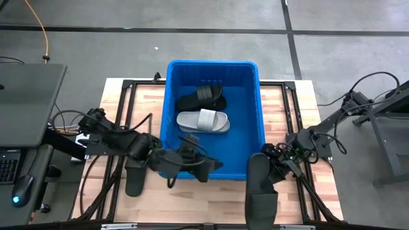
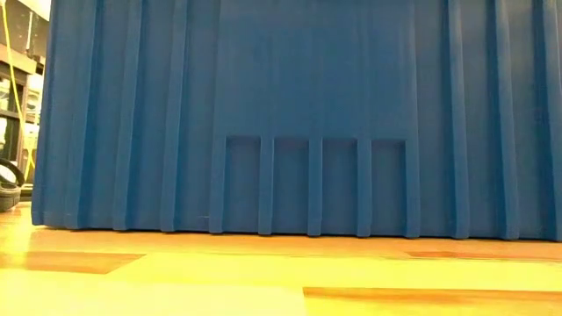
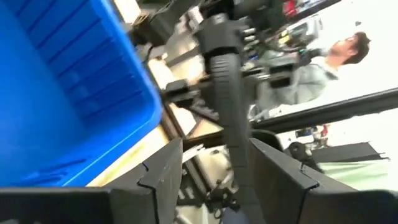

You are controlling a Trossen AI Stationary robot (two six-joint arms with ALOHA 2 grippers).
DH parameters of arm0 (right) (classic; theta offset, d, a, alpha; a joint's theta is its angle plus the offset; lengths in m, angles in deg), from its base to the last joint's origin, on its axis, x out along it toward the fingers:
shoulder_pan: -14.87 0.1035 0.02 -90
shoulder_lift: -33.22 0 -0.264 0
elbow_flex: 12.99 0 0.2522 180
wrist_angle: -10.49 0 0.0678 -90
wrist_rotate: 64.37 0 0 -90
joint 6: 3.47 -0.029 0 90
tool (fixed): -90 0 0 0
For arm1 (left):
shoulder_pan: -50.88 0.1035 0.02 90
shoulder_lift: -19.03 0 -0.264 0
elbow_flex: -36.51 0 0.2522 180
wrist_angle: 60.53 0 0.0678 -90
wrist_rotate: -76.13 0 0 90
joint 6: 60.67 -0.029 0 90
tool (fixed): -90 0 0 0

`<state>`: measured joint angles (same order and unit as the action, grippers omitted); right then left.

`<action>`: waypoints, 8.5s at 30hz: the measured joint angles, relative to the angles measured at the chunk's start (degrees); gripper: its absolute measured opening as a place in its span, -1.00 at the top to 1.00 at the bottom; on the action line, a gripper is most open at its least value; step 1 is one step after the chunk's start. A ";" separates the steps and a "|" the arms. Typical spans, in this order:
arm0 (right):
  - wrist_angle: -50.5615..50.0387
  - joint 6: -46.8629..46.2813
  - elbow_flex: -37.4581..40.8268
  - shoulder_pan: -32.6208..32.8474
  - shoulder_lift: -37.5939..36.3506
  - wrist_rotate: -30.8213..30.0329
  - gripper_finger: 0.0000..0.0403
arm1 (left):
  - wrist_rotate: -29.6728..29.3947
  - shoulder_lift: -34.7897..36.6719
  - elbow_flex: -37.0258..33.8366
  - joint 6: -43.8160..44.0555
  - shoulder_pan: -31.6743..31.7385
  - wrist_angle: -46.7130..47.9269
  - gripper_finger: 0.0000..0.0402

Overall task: Pick and place slides into bin
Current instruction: Put the bottom black slipper into the blue bin

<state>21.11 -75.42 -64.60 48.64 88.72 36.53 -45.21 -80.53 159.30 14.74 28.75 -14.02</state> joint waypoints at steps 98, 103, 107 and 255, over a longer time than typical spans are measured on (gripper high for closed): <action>4.15 15.60 -0.17 1.49 1.02 -19.32 -0.09 | -16.96 1.88 -0.13 -8.59 -2.76 7.51 0.81; 6.13 22.98 -0.17 3.02 0.31 -34.22 -0.09 | -36.67 6.29 -0.08 -7.90 -6.88 9.38 0.81; 11.02 23.94 -0.17 3.26 1.66 -39.45 -0.09 | -43.90 7.69 -0.06 -8.16 -7.78 8.53 0.81; -59.13 -10.98 -46.55 -31.47 49.26 14.35 0.92 | -14.53 72.43 -53.63 -24.10 -6.77 -3.16 0.20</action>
<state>-38.02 -86.40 -111.15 17.17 137.98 50.88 -59.74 -8.10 105.66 -9.36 21.97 -17.18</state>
